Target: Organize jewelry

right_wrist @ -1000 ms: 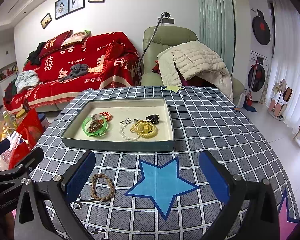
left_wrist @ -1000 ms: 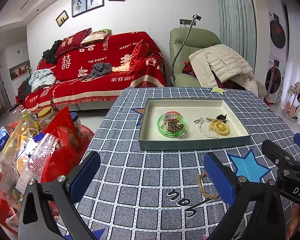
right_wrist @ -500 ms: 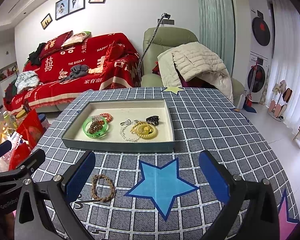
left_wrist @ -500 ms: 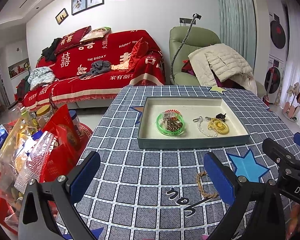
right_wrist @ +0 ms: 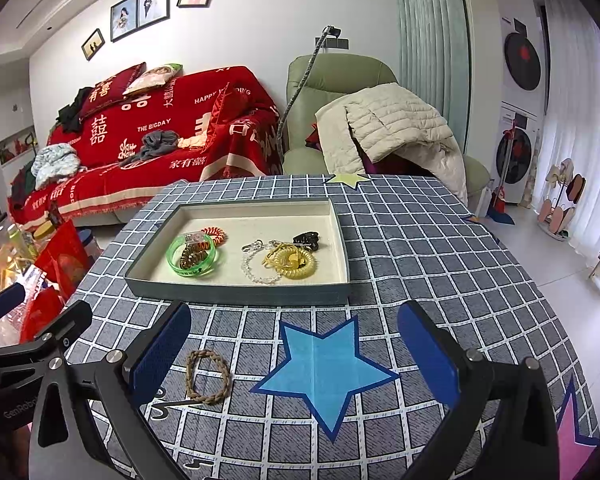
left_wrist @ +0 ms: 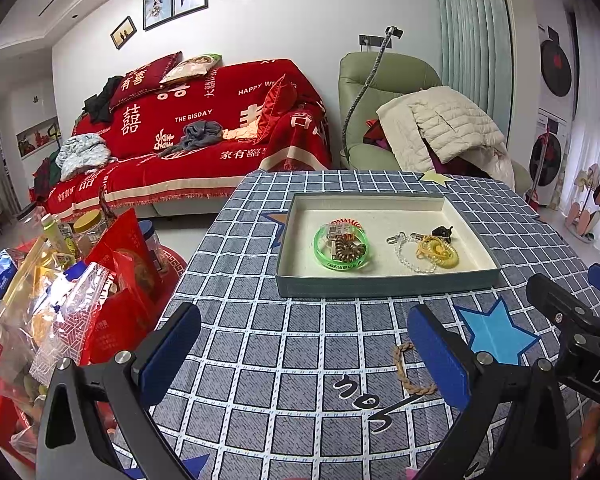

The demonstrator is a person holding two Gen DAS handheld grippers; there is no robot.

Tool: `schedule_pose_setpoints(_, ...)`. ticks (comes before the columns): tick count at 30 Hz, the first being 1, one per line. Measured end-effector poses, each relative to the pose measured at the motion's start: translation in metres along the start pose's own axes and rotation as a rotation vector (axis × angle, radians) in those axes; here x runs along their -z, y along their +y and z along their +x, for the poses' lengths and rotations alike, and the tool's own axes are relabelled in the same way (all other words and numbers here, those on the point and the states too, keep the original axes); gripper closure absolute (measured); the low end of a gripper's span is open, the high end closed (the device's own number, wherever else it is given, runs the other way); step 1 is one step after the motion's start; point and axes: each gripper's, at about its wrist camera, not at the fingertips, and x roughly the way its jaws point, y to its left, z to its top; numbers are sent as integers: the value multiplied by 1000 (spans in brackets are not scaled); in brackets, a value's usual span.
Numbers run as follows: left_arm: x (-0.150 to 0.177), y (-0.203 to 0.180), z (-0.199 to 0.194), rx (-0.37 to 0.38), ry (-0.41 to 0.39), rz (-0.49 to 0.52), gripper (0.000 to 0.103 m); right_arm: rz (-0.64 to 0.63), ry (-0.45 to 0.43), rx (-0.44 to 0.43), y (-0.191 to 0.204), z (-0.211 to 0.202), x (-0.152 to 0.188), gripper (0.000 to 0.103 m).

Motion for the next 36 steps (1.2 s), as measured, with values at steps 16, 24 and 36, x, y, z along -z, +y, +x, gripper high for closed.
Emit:
schedule_pose_setpoints(16, 0, 1, -1, 1, 4, 0, 0, 0, 1, 0, 1, -1, 0, 0)
schedule_pose_setpoints(24, 0, 2, -1, 3, 4, 1, 0, -1, -2, -1, 1, -3, 0, 0)
schedule_pose_setpoints(36, -2, 2, -2, -3, 0, 5, 0, -2, -1, 1, 1, -2, -1, 0)
